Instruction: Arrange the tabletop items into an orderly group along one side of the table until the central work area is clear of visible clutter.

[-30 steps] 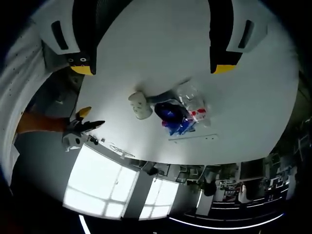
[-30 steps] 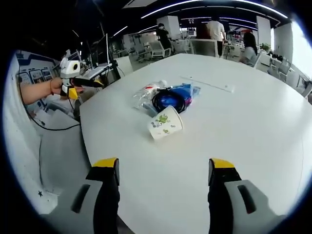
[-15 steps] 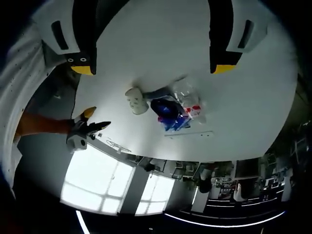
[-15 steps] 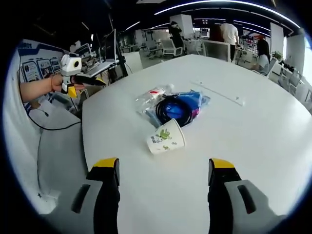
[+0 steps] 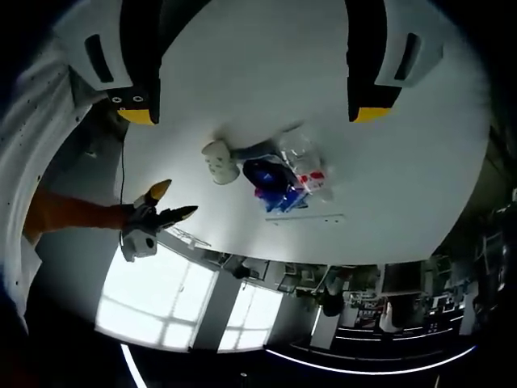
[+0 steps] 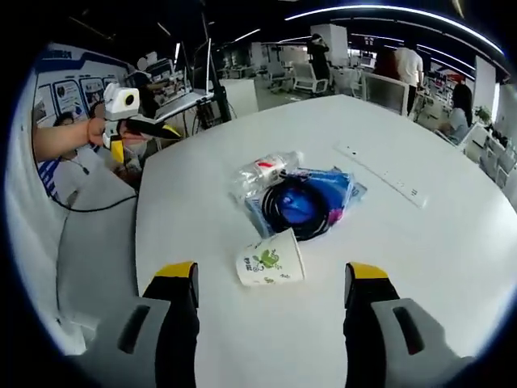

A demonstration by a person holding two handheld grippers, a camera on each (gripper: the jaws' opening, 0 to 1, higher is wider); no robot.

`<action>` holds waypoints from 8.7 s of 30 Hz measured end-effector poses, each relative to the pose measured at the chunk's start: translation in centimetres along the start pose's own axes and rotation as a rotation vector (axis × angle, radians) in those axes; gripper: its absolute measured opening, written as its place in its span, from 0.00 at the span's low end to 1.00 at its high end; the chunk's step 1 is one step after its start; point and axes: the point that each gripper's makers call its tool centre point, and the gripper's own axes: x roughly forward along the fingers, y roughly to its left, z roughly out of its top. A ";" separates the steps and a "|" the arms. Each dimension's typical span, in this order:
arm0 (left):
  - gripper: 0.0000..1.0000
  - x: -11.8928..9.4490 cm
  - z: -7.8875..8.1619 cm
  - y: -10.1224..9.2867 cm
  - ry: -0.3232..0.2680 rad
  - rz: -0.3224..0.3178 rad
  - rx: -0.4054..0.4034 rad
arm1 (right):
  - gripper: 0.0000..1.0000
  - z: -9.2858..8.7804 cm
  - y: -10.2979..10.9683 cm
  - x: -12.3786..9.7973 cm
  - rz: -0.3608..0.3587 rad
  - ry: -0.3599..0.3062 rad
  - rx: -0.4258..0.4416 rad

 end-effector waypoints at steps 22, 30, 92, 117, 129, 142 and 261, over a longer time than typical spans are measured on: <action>0.99 -0.6 0.0 1.2 -0.036 0.051 -0.037 | 0.64 1.1 -1.7 4.7 0.146 0.084 -0.072; 0.99 -0.5 -0.1 1.2 -0.044 0.060 -0.051 | 0.56 0.9 -1.4 5.9 0.215 0.116 -0.065; 0.96 -0.1 0.0 0.8 -0.080 0.045 -0.078 | 0.00 2.6 5.4 4.3 0.615 0.172 0.092; 0.96 -0.4 0.2 -0.4 -0.100 -0.005 -0.041 | 0.00 5.2 8.0 4.1 0.315 0.140 -0.320; 0.95 -0.9 0.0 -0.5 -0.111 -0.012 -0.039 | 0.00 5.1 8.8 4.7 0.230 0.210 -0.577; 0.94 -1.3 -0.3 -0.5 -0.126 -0.006 -0.051 | 0.00 3.9 10.1 6.6 0.233 0.289 -0.810; 0.94 -0.8 0.3 -1.3 -0.101 -0.027 -0.033 | 0.29 3.5 11.4 8.2 0.212 0.167 -0.571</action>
